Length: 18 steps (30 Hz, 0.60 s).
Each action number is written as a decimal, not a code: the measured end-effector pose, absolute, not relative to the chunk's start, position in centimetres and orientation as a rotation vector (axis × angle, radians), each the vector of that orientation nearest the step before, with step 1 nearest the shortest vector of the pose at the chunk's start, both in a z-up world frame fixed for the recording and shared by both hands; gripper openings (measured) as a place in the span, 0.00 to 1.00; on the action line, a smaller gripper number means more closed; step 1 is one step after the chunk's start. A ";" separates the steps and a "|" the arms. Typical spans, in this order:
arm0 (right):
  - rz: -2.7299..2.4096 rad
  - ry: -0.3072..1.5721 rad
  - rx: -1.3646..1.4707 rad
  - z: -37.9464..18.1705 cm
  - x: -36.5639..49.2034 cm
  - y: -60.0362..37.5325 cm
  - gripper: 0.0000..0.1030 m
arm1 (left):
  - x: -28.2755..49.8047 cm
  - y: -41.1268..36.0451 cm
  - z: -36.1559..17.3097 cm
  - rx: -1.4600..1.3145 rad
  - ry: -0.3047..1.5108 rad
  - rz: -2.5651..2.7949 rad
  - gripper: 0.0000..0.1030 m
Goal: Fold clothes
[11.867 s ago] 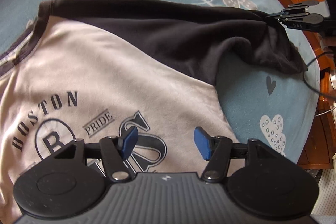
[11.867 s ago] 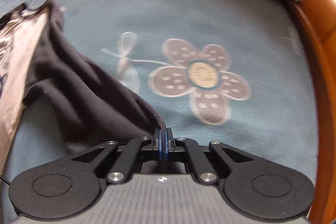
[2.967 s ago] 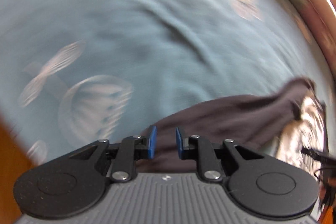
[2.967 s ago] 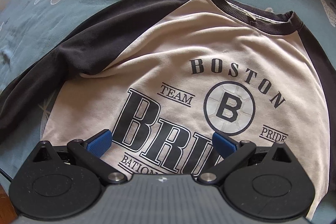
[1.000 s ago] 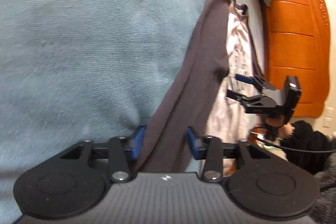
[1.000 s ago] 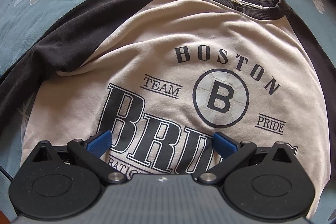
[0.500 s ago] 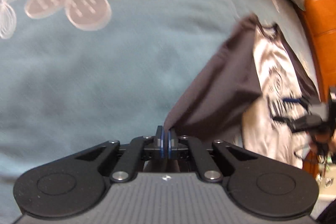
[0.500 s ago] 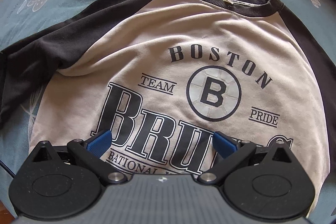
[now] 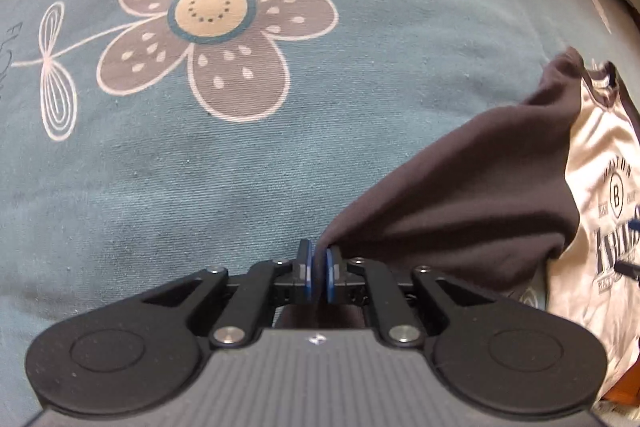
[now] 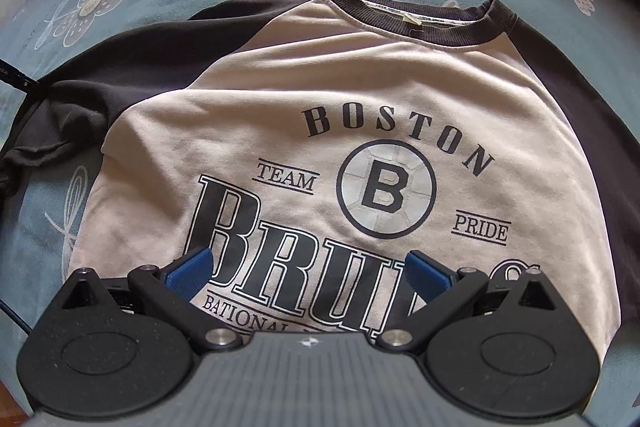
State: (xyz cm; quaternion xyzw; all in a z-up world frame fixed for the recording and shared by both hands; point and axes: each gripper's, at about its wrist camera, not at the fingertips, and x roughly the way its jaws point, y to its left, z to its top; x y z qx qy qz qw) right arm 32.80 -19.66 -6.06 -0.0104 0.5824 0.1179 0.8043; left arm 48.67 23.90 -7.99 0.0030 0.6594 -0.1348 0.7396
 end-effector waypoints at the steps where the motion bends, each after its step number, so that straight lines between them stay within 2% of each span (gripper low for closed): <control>1: 0.251 1.248 -0.019 -6.1 32.7 -19.8 1.00 | 48.8 23.7 -7.8 0.003 1.446 -0.296 0.08; 2: 0.251 1.248 -0.015 -6.1 32.7 -19.8 1.00 | 48.9 23.6 -7.5 -0.002 1.445 -0.298 0.09; 4: 0.259 1.251 -0.004 -6.2 32.6 -20.0 1.00 | 48.9 24.0 -6.6 0.004 1.438 -0.301 0.18; 6: 0.264 1.254 0.009 -6.4 32.6 -20.2 1.00 | 48.9 24.7 -5.6 0.028 1.434 -0.282 0.33; 7: 0.268 1.260 0.016 -6.5 32.6 -20.3 1.00 | 49.0 24.8 -5.2 0.035 1.436 -0.279 0.35; 13: 0.277 1.288 0.031 -8.1 32.3 -20.8 1.00 | 49.7 23.4 -2.6 0.174 1.435 -0.323 0.36; 15: 0.287 1.286 0.012 -8.3 32.2 -20.6 1.00 | 49.9 24.3 -2.8 0.182 1.475 -0.283 0.39; 18: 0.296 1.275 -0.022 -8.5 31.9 -20.3 1.00 | 49.7 26.3 -3.1 0.125 1.511 -0.162 0.34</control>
